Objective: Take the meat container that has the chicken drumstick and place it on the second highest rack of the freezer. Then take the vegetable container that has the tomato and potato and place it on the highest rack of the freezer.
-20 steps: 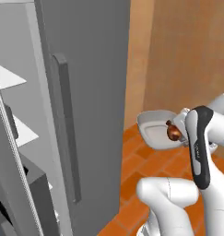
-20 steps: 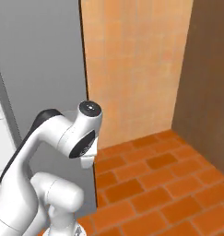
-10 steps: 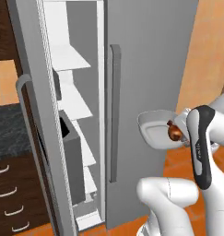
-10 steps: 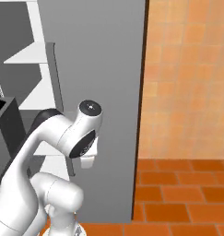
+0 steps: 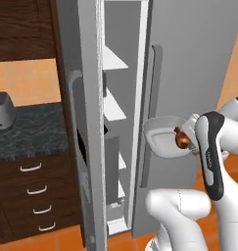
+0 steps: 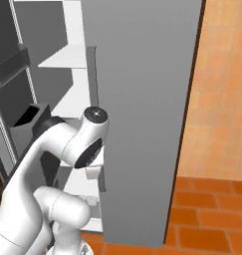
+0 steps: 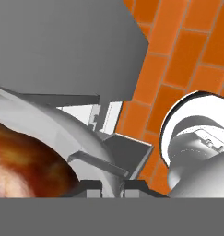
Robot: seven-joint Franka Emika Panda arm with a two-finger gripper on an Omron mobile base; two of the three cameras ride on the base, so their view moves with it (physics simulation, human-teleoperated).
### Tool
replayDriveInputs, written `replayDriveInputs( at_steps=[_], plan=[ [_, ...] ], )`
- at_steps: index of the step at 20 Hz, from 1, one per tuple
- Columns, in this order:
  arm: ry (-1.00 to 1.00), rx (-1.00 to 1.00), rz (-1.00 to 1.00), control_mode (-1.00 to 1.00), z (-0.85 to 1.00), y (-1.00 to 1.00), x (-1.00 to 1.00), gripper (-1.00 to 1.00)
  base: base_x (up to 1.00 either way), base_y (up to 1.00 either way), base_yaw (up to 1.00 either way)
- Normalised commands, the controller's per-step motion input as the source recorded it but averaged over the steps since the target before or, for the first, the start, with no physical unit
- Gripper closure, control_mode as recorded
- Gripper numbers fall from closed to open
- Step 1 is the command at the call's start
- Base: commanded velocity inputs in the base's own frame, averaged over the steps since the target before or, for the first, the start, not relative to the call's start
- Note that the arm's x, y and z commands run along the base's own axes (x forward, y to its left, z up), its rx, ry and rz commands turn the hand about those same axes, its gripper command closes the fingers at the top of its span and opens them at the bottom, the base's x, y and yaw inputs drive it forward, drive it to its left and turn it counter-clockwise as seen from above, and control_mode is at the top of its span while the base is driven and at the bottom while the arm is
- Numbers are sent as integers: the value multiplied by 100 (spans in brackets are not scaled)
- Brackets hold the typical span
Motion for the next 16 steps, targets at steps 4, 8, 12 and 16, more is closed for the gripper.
replayDriveInputs(
  at_steps=[4,8,12,16],
  plan=[
    [0,0,0,100,0,0,0,100,4,32,30],
    [0,0,0,100,0,0,0,100,3,-9,46],
    [0,0,0,100,0,0,0,100,14,2,37],
    [0,0,0,100,0,0,0,100,13,-73,18]
  ],
)
